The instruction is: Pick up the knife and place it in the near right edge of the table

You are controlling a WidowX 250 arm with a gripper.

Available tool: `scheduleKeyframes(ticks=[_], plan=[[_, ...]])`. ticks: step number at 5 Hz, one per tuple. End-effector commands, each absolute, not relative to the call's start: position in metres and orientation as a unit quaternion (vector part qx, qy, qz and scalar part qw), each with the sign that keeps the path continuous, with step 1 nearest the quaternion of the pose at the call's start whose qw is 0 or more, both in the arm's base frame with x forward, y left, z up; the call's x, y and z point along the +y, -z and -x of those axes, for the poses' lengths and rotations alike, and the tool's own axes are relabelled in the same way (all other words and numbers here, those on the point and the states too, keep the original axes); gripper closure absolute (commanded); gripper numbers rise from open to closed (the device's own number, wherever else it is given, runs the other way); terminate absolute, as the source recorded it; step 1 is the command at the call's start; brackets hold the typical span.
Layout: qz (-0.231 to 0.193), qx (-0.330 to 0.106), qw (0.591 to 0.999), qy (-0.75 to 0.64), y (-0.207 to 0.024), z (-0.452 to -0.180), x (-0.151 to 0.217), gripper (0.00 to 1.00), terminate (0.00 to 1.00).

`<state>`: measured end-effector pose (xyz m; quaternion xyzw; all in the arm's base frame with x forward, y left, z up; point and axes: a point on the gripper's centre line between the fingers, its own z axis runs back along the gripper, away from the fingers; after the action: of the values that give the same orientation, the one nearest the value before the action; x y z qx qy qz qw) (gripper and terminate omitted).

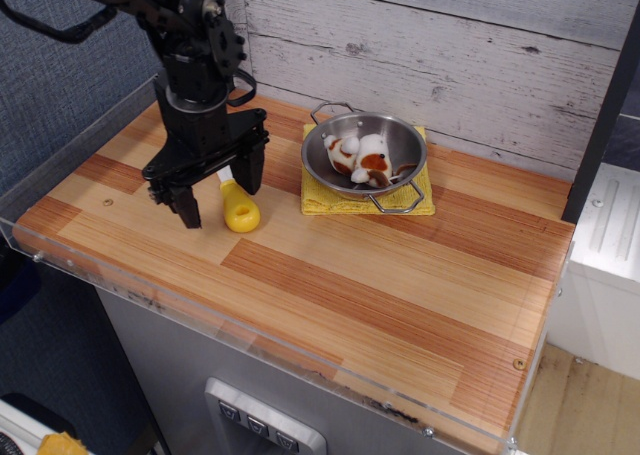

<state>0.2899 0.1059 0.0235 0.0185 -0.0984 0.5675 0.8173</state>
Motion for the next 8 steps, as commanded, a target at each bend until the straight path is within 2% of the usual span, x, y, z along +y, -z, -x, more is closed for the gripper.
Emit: scheduleKeyframes(ticks=[1, 2, 3, 6, 7, 8], plan=[[-0.009, -0.094, 0.822, -0.562, -0.016, -0.301, 0.101, 0.00, 0.00], [-0.008, -0.093, 0.822, -0.562, -0.012, -0.302, 0.100, 0.00, 0.00], [-0.004, -0.108, 0.820, -0.563, -0.012, -0.301, 0.100, 1.00, 0.00], [0.014, -0.127, 0.800, -0.587, -0.028, -0.294, 0.102, 1.00, 0.00], [0.023, -0.140, 0.789, -0.597, -0.049, -0.291, 0.103, 1.00, 0.00], [0.040, -0.165, 0.784, -0.597, -0.079, -0.292, 0.097, 1.00, 0.00]])
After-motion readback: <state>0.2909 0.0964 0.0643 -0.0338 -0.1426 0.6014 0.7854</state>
